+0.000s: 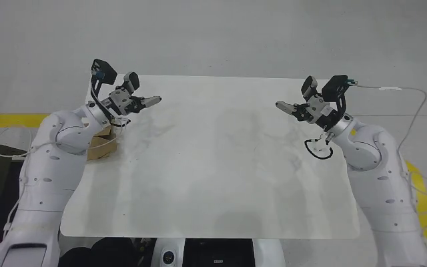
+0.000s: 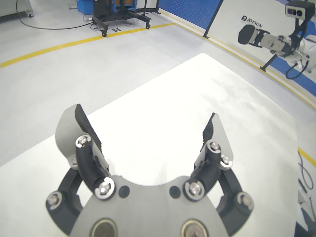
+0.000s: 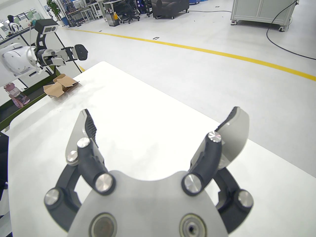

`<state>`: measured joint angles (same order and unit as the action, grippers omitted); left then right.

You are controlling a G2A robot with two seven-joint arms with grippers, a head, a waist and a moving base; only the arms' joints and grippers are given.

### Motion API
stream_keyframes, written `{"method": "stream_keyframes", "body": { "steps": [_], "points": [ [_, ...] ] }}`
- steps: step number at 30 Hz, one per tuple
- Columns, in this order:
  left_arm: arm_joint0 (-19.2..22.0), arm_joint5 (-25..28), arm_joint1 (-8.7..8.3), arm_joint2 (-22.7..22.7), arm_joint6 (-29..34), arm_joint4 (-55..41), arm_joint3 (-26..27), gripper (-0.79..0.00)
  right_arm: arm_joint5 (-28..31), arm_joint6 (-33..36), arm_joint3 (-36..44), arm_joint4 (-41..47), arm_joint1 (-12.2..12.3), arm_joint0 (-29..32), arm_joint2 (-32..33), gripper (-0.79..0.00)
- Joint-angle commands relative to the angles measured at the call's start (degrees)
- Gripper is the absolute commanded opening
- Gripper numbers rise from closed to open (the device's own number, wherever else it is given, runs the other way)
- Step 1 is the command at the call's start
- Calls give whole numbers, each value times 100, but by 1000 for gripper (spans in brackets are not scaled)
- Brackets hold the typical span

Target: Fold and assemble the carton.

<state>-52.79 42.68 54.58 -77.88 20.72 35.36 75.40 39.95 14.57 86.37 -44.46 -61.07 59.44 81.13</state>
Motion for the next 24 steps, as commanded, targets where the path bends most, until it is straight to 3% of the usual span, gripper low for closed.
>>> {"method": "stream_keyframes", "body": {
  "steps": [1, 5, 8, 16, 24],
  "points": [
    [-2, -248, -15, -60, 495, -654, -34, 0, 0, 0, 0, 0, 0, 0, 0, 0],
    [18, -692, -73, -217, 1788, -2099, 2, 0, 0, 0, 0, 0, 0, 0, 0, 0],
    [-30, -954, -128, -419, 2364, -2786, -32, 0, 0, 0, 0, 0, 0, 0, 0, 0],
    [-152, -1656, -222, -797, 3187, -3965, -298, 0, 0, 0, 0, 0, 0, 0, 0, 0],
    [-150, -2079, -327, -1239, 3178, -4080, -682, 0, 0, 0, 0, 0, 0, 0, 0, 0]
  ]
}}
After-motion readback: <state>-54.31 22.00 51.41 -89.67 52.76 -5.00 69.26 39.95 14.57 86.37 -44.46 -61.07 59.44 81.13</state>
